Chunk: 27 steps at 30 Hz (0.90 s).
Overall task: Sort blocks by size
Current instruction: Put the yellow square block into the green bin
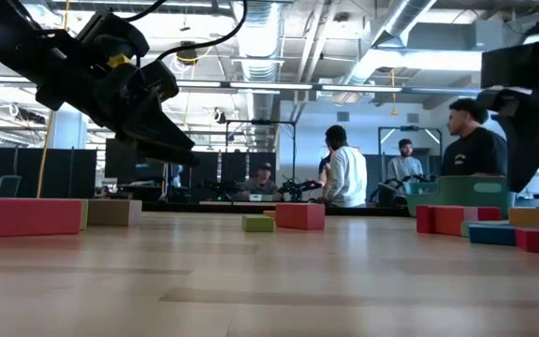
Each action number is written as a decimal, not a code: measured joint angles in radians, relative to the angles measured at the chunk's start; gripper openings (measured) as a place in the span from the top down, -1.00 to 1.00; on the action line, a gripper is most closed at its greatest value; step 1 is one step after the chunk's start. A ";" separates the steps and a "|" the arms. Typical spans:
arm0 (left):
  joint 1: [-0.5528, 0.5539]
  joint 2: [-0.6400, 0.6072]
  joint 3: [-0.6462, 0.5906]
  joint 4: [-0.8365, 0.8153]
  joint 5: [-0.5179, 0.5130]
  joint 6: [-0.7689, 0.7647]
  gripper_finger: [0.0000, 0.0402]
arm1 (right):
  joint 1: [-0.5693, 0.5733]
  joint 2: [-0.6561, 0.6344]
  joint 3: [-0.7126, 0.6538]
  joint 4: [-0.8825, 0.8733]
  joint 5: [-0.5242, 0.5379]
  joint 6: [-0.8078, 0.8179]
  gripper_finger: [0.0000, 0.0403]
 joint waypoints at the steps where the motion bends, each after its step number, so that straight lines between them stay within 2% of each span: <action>1: 0.000 0.000 0.000 0.000 0.001 0.000 -0.23 | -0.006 0.007 0.000 0.003 0.001 -0.014 -0.23; 10: 0.000 0.000 0.000 -0.003 0.002 -0.002 -0.23 | -0.071 0.093 -0.002 0.011 -0.005 -0.113 -0.24; 15: 0.000 0.000 0.000 -0.010 0.002 -0.008 -0.23 | -0.109 0.134 0.001 0.008 -0.081 -0.133 -0.21; 18: 0.000 0.000 0.000 -0.011 0.002 -0.008 -0.23 | -0.116 0.135 0.002 0.008 -0.086 -0.133 -0.11; 24: 0.000 0.000 0.000 -0.012 0.002 -0.004 -0.23 | -0.118 0.112 -0.001 -0.010 -0.100 -0.133 0.24; 27: 0.000 0.000 0.000 -0.013 0.002 0.002 -0.23 | -0.118 0.097 -0.002 -0.013 -0.106 -0.132 0.25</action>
